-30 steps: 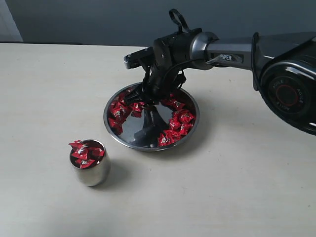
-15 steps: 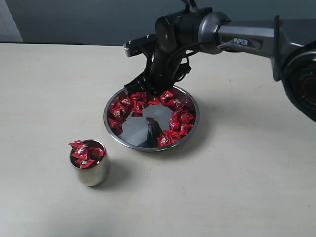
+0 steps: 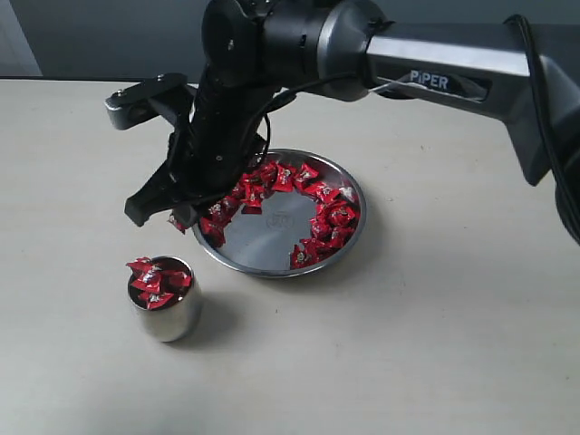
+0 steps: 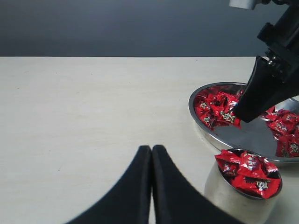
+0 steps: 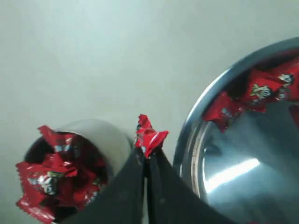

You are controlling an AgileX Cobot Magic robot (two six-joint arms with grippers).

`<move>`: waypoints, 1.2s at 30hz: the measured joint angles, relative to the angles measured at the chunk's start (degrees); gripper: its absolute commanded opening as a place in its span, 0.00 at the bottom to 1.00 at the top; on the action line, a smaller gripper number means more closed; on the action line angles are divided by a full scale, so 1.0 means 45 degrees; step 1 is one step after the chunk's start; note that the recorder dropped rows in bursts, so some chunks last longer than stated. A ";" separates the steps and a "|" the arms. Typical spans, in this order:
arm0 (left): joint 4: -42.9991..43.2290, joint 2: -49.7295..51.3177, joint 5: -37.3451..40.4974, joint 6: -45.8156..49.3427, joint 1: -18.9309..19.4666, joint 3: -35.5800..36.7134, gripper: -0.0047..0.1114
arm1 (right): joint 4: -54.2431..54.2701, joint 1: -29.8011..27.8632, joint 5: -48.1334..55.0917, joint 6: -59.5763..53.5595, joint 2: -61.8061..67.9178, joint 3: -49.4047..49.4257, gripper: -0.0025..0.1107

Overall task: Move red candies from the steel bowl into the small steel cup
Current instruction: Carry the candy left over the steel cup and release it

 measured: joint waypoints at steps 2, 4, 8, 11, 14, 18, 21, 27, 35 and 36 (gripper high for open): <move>0.0000 0.0000 0.0000 0.0000 0.0000 0.0000 0.04 | 0.0000 0.0178 0.0079 0.0000 0.0000 0.0000 0.02; 0.0000 0.0000 0.0000 0.0000 0.0000 0.0000 0.04 | 0.0000 0.0266 0.0234 -0.0055 0.0000 0.0000 0.02; 0.0000 0.0000 0.0000 0.0000 0.0000 0.0000 0.04 | 0.0048 0.0352 0.0654 -0.0088 0.0000 0.0000 0.02; 0.0000 0.0000 0.0000 0.0000 0.0000 0.0000 0.04 | 0.0596 0.0352 0.0964 -0.0448 -0.0031 0.0000 0.02; 0.0000 0.0000 0.0000 0.0000 0.0000 0.0000 0.04 | 0.1360 0.0352 0.1196 -0.0969 -0.0200 0.0000 0.02; 0.0000 0.0000 0.0000 0.0000 0.0000 0.0000 0.04 | 0.2262 0.0357 0.1589 -0.1446 -0.0522 0.0000 0.02; 0.0000 0.0000 0.0000 0.0000 0.0000 0.0000 0.04 | 0.2482 0.0381 0.2011 -0.1537 -0.0549 0.0000 0.02; 0.0000 0.0000 0.0000 0.0000 0.0000 0.0000 0.04 | 0.2538 0.0641 0.2285 -0.1708 -0.0549 0.0000 0.02; 0.0000 0.0000 0.0000 0.0000 0.0000 0.0000 0.04 | 0.1924 0.1202 0.1709 -0.1873 -0.0549 0.0000 0.02; 0.0000 0.0000 0.0000 0.0000 0.0000 0.0000 0.04 | 0.1800 0.1202 0.1645 -0.1850 -0.0549 0.0000 0.02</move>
